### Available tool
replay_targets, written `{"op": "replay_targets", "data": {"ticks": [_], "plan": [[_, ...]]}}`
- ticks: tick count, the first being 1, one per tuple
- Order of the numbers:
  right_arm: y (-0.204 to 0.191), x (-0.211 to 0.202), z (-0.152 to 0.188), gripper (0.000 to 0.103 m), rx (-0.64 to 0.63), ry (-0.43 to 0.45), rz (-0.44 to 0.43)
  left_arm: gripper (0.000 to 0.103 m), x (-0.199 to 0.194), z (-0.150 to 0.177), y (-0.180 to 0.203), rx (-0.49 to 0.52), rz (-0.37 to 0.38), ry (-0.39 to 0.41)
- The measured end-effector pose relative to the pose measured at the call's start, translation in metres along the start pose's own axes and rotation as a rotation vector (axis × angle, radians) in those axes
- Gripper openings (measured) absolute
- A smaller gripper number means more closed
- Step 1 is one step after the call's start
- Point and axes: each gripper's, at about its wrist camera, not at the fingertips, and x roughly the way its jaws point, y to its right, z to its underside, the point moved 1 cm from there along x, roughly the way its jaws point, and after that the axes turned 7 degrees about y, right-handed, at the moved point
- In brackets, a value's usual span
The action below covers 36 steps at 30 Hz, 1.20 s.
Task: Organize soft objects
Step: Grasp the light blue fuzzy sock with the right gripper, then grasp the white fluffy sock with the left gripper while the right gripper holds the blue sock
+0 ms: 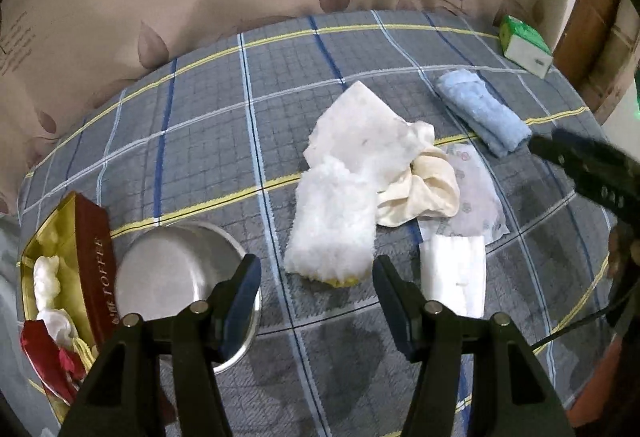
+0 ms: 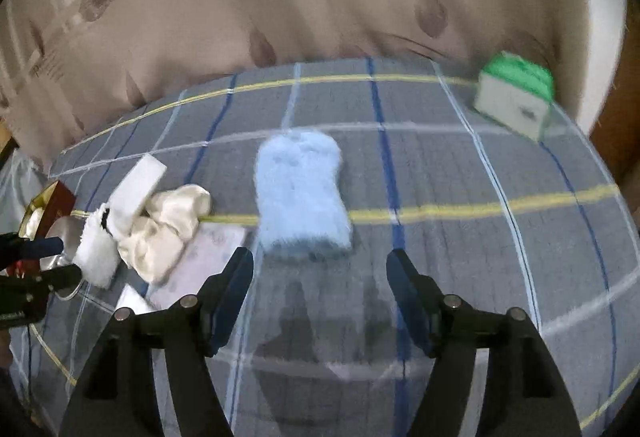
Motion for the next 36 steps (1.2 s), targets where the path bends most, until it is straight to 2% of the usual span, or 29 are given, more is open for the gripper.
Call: {"op": "replay_targets", "data": {"ticks": [3, 7, 9, 11, 12, 13, 14, 19, 25, 27, 28, 29, 31, 36], "plan": [[-0.011, 0.012, -0.017, 0.067, -0.056, 0.014, -0.002, 0.060, 0.004, -0.003, 0.003, 0.007, -0.001, -0.005], [-0.020, 0.051, -0.033, 0.066, -0.109, -0.044, 0.014, 0.060, 0.009, -0.007, 0.004, 0.018, -0.006, -0.004], [-0.021, 0.067, -0.034, 0.064, -0.139, -0.066, 0.051, 0.060, 0.012, -0.007, 0.002, 0.015, -0.006, -0.011], [-0.022, 0.083, -0.033, 0.047, -0.171, -0.092, 0.058, 0.060, 0.016, -0.007, 0.001, 0.014, -0.001, -0.020], [-0.021, 0.088, -0.030, 0.043, -0.167, -0.105, 0.053, 0.060, 0.016, -0.007, 0.001, 0.014, 0.002, -0.023], [-0.018, 0.091, -0.028, 0.032, -0.156, -0.117, 0.049, 0.060, 0.017, -0.006, 0.000, 0.011, 0.001, -0.021], [-0.016, 0.088, -0.026, 0.030, -0.148, -0.095, 0.053, 0.060, 0.018, -0.006, 0.000, 0.011, 0.003, -0.023], [-0.011, 0.068, -0.007, 0.029, -0.126, -0.079, 0.087, 0.060, 0.024, -0.008, 0.002, 0.000, 0.033, -0.040], [-0.005, 0.041, 0.023, 0.029, -0.075, -0.036, 0.093, 0.060, 0.040, -0.012, 0.003, -0.026, 0.030, -0.076], [-0.010, 0.040, 0.027, 0.030, -0.113, -0.012, 0.111, 0.059, 0.043, -0.013, 0.003, -0.033, 0.023, -0.074], [-0.011, 0.041, 0.026, 0.031, -0.119, -0.011, 0.118, 0.058, 0.044, -0.013, 0.002, -0.051, 0.035, -0.080], [-0.013, 0.042, 0.025, 0.032, -0.124, -0.012, 0.124, 0.039, 0.045, -0.013, 0.002, -0.062, 0.044, -0.085], [-0.012, 0.042, 0.025, 0.032, -0.125, -0.011, 0.125, 0.036, 0.047, -0.012, 0.001, -0.069, 0.040, -0.098], [-0.014, 0.042, 0.025, 0.032, -0.124, -0.011, 0.124, 0.030, 0.032, -0.009, -0.001, -0.060, 0.048, -0.075]]}}
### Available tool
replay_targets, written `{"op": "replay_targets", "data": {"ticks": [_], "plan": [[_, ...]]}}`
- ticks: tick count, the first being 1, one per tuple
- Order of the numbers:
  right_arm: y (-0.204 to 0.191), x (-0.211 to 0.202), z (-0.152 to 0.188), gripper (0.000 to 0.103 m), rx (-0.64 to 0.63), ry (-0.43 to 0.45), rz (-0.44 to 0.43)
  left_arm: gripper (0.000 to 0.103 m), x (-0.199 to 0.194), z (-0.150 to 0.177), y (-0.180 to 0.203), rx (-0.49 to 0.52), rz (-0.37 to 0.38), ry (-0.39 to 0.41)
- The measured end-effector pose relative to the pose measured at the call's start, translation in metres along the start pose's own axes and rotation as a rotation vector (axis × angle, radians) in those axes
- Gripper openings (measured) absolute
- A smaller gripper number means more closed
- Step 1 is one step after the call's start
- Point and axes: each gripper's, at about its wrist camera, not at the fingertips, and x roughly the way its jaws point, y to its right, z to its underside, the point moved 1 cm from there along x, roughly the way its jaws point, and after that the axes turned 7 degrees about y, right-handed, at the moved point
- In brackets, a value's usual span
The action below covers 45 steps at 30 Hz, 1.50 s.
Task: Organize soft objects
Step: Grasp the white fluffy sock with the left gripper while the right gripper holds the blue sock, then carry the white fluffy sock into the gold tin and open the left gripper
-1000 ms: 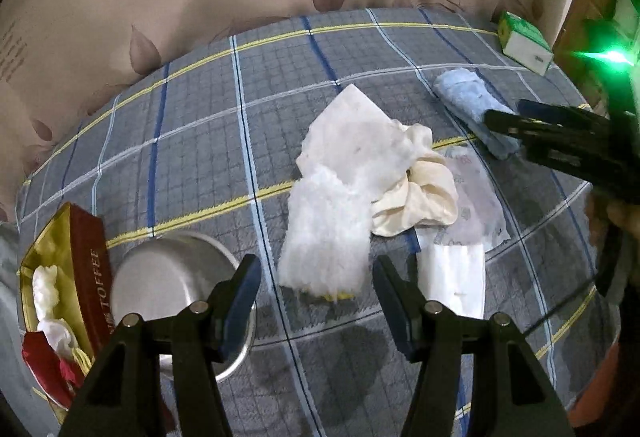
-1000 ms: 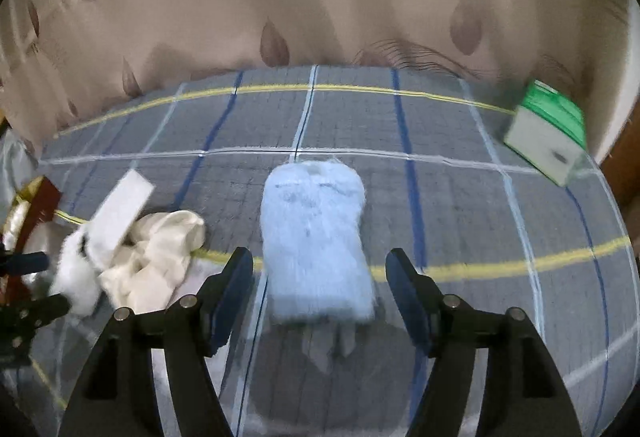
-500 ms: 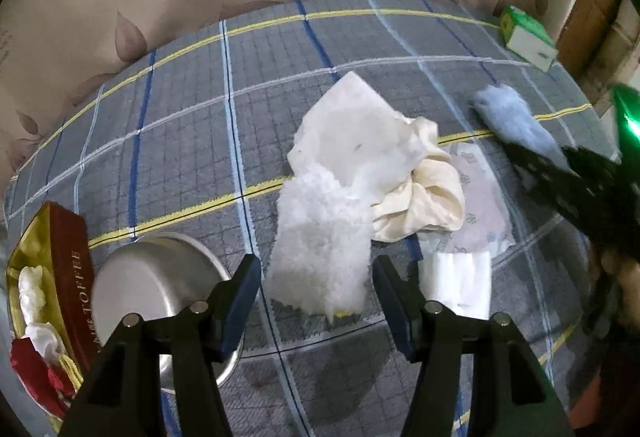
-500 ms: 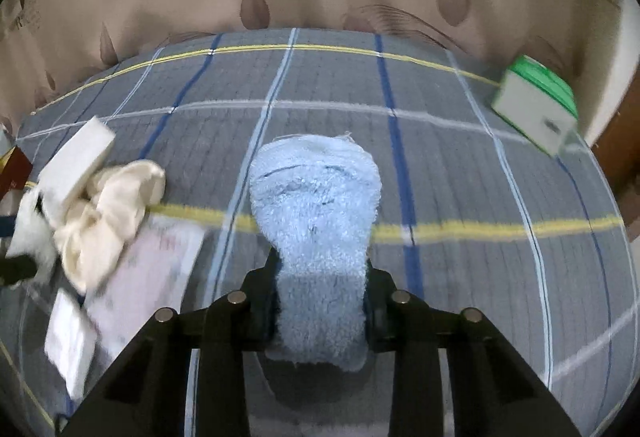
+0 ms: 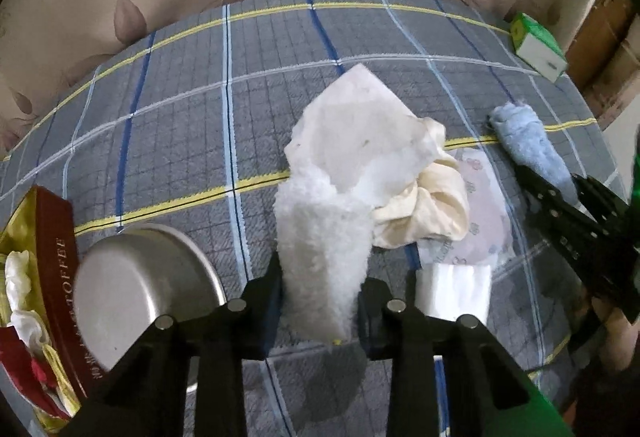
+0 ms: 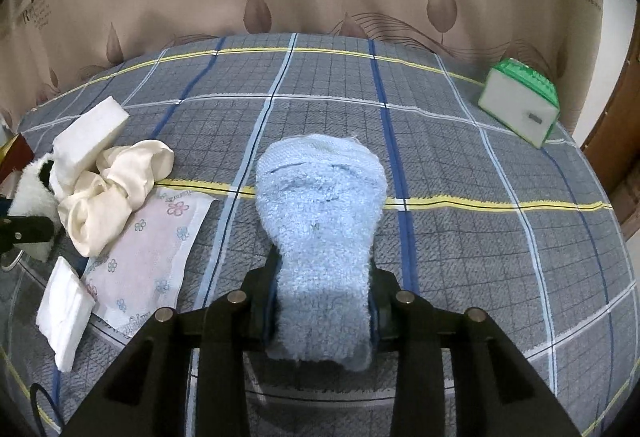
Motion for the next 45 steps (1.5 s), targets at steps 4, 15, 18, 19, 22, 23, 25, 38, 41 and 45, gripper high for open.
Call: {"op": "replay_targets", "data": {"ticks": [4, 15, 18, 19, 22, 23, 25, 38, 41, 45], "plan": [[0.000, 0.000, 0.000, 0.032, -0.001, 0.000, 0.000, 0.030, -0.017, 0.012, -0.003, -0.023, 0.044, -0.012], [0.000, 0.000, 0.001, 0.032, 0.000, 0.001, 0.000, 0.030, -0.071, 0.067, -0.001, -0.037, 0.093, -0.026], [-0.001, 0.000, 0.001, 0.033, -0.004, 0.002, 0.004, 0.030, -0.086, 0.088, -0.008, -0.043, 0.074, -0.038], [-0.001, 0.000, 0.001, 0.033, -0.005, 0.003, 0.005, 0.030, -0.089, 0.091, -0.011, -0.047, 0.067, -0.040], [0.000, 0.000, 0.001, 0.033, -0.005, 0.003, 0.004, 0.030, -0.103, 0.109, -0.033, -0.088, 0.030, -0.037], [0.000, 0.000, 0.001, 0.033, -0.006, 0.003, 0.005, 0.030, -0.108, 0.114, -0.043, -0.103, 0.017, -0.038], [-0.001, 0.000, 0.001, 0.033, -0.007, 0.003, 0.006, 0.030, -0.119, 0.124, -0.067, -0.147, -0.018, -0.030], [0.000, 0.000, 0.002, 0.033, -0.012, 0.005, 0.015, 0.030, -0.161, 0.139, -0.185, -0.340, -0.193, 0.045], [0.001, 0.000, 0.003, 0.033, -0.016, 0.005, 0.019, 0.030, -0.160, 0.132, -0.205, -0.363, -0.220, 0.081], [0.001, 0.000, 0.003, 0.034, -0.016, 0.006, 0.019, 0.030, -0.148, 0.114, -0.230, -0.367, -0.236, 0.109]]}}
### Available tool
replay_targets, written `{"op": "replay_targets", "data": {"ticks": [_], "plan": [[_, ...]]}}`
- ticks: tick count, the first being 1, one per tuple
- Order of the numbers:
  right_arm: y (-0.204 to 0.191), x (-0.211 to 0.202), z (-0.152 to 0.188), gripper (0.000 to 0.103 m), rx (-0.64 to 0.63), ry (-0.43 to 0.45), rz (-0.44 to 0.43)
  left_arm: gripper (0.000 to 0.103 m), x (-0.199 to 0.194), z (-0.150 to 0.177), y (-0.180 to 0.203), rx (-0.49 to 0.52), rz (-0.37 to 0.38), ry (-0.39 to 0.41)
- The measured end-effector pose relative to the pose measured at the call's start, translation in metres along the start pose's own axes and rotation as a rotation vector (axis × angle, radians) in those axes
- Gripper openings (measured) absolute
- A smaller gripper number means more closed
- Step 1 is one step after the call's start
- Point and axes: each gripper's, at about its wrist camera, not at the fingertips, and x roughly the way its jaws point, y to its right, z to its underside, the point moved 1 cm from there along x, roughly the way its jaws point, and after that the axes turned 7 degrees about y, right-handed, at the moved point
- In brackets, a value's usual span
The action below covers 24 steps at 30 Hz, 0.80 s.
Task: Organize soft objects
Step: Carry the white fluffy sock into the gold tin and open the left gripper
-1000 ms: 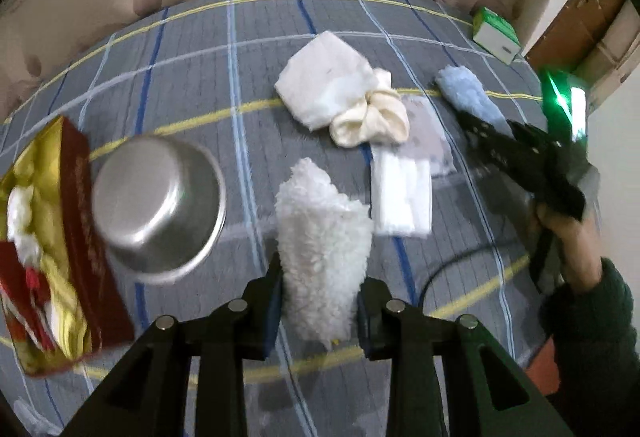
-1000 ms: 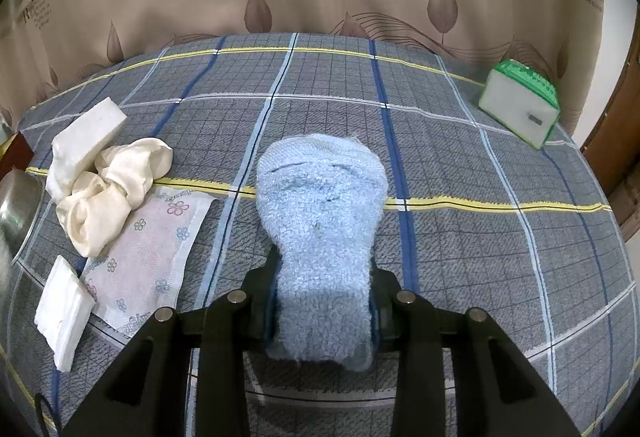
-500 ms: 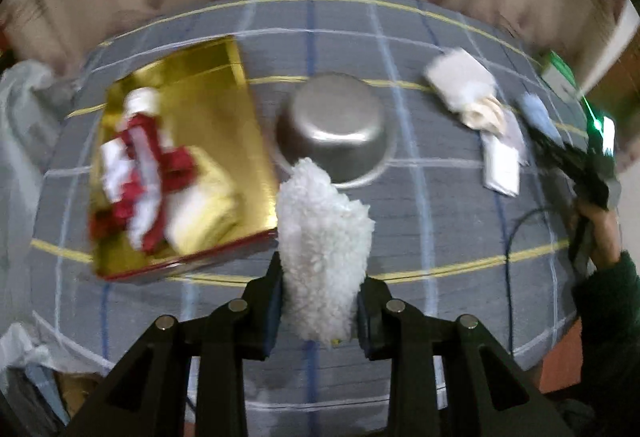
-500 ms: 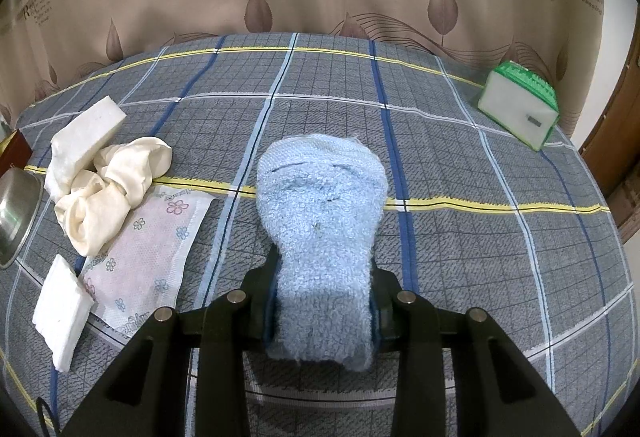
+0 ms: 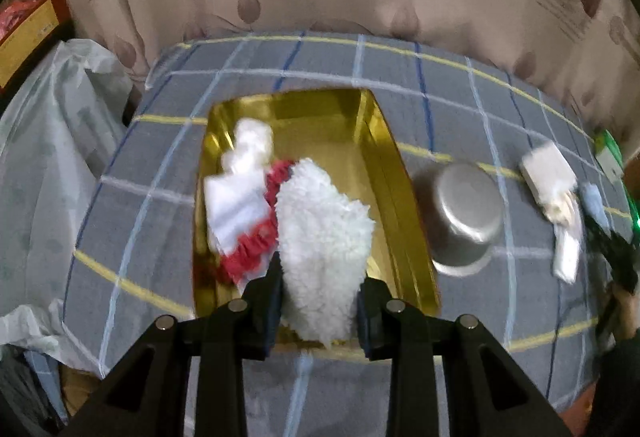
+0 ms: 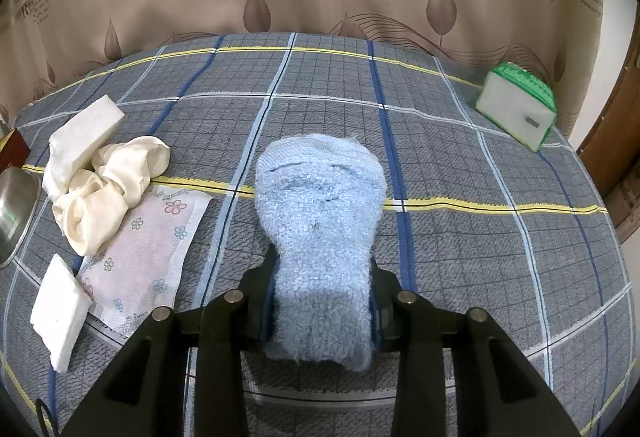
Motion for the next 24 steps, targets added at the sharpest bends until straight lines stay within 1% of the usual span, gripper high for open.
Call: {"op": "replay_targets", "data": {"ticks": [2, 3, 5, 10, 13, 15, 19, 22, 24], "plan": [[0.000, 0.000, 0.000, 0.034, -0.001, 0.000, 0.002, 0.030, 0.011, -0.013, -0.005, -0.014, 0.013, 0.004], [0.000, 0.000, 0.000, 0.034, -0.001, 0.000, 0.003, 0.030, 0.015, -0.019, -0.008, -0.028, 0.008, 0.014], [-0.001, 0.000, 0.000, 0.035, -0.001, 0.000, 0.006, 0.030, 0.025, -0.030, -0.008, -0.016, 0.012, 0.014], [-0.001, 0.000, 0.000, 0.036, -0.001, 0.000, 0.009, 0.030, 0.043, -0.058, -0.003, 0.007, -0.007, 0.030], [-0.001, 0.000, 0.000, 0.037, -0.002, 0.001, 0.009, 0.030, 0.045, -0.076, 0.001, 0.004, 0.011, 0.053], [-0.001, 0.000, -0.001, 0.037, -0.002, 0.001, 0.012, 0.030, 0.044, -0.084, 0.003, 0.008, 0.012, 0.069], [0.000, 0.001, -0.001, 0.039, -0.001, 0.000, 0.019, 0.030, 0.038, -0.092, 0.002, 0.000, 0.040, 0.084], [0.000, 0.001, 0.000, 0.039, 0.001, 0.000, 0.020, 0.030, 0.043, -0.096, 0.003, 0.024, 0.025, 0.077], [0.000, 0.001, 0.000, 0.039, 0.005, -0.001, 0.019, 0.030, 0.050, -0.097, 0.001, 0.016, 0.014, 0.065]]}}
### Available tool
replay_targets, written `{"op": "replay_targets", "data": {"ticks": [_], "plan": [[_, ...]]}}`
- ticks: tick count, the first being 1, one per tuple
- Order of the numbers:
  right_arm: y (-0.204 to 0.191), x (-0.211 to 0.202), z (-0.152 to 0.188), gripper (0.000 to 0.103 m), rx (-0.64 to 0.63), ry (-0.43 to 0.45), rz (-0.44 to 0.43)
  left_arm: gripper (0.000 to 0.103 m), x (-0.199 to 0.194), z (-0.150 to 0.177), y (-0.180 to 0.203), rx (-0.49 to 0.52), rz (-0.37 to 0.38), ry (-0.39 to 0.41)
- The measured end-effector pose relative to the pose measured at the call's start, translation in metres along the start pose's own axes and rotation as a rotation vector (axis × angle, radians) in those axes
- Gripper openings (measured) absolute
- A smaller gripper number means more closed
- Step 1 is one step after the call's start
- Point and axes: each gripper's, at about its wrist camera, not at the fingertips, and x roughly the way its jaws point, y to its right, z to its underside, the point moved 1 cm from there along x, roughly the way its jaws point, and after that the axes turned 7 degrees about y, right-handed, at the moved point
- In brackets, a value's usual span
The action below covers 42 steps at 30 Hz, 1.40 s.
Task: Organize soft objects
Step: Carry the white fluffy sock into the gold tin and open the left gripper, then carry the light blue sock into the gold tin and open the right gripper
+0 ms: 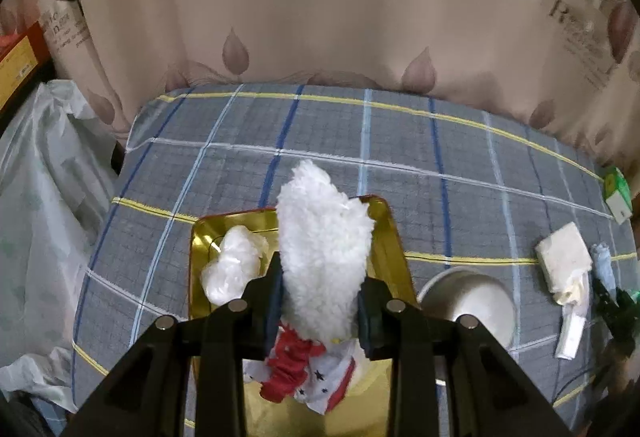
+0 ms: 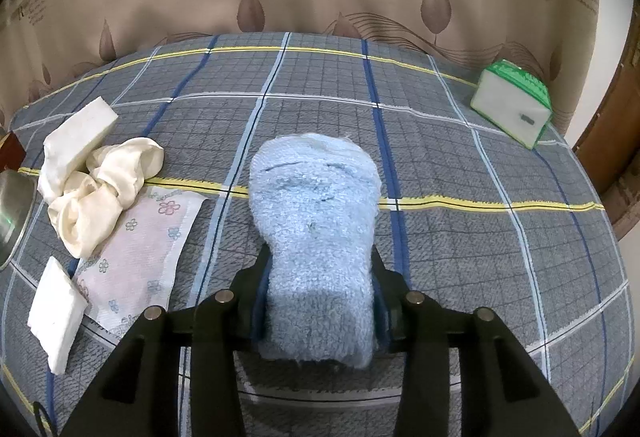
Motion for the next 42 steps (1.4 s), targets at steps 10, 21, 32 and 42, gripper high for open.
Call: {"op": "replay_targets", "data": {"ticks": [10, 21, 32, 42], "plan": [[0.001, 0.001, 0.000, 0.040, -0.001, 0.001, 0.003, 0.031, 0.025, -0.023, 0.006, -0.001, 0.031, 0.024], [0.001, 0.001, 0.001, 0.041, 0.005, 0.001, 0.004, 0.033, 0.063, 0.008, 0.005, -0.029, 0.019, -0.158], [0.001, 0.001, 0.001, 0.041, 0.005, 0.001, 0.004, 0.060, 0.049, 0.005, 0.007, -0.041, 0.061, -0.135], [0.007, 0.003, 0.000, 0.048, 0.037, -0.005, -0.001, 0.060, -0.017, 0.024, 0.026, 0.053, 0.011, -0.033]]}}
